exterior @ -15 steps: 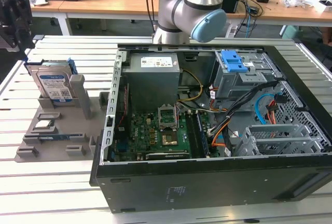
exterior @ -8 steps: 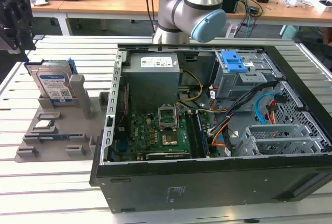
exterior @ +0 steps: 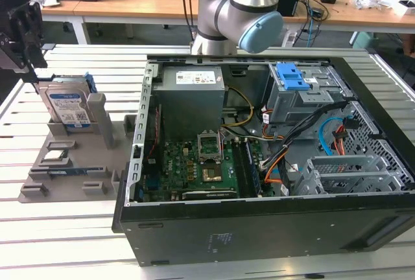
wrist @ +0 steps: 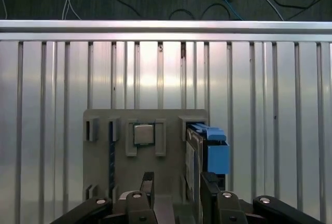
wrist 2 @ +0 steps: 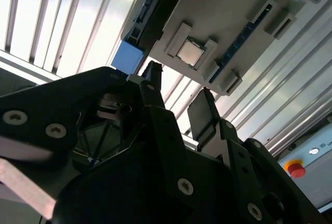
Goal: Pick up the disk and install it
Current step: 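Pick up the disk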
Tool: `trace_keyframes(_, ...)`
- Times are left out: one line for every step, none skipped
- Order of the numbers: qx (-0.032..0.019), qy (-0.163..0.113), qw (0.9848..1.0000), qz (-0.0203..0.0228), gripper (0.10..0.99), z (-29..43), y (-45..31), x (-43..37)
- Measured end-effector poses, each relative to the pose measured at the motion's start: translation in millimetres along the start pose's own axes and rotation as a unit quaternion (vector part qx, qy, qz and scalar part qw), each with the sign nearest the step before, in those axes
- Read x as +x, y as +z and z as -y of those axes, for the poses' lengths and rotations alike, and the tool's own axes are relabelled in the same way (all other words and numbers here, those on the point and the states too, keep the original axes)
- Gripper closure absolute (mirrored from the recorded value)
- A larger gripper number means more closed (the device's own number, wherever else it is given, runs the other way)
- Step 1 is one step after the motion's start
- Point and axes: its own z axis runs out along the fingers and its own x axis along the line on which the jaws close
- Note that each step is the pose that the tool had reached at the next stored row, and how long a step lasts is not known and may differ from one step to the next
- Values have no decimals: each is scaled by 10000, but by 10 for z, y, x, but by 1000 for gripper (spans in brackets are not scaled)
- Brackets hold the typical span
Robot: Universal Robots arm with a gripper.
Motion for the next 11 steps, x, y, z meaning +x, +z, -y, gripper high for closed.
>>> trace_keyframes(0,0,10000,0,604,1,16,0)
trace_keyframes(0,0,10000,-1,604,2,44,-11)
trace_keyframes(-1,0,10000,-1,604,3,60,-26)
trace_keyframes(0,0,10000,-1,604,4,76,-50)
trace_keyframes(0,0,10000,0,604,5,95,-113)
trace_keyframes(0,0,10000,0,604,5,105,-154)
trace_keyframes(-1,-1,10000,-1,604,6,114,-187)
trace_keyframes(0,-1,10000,0,604,8,156,-270)
trace_keyframes(0,-1,10000,0,604,9,189,-309)
trace_keyframes(1,-2,10000,0,604,11,218,-329)
trace_keyframes(1,-3,10000,0,604,12,239,-338)
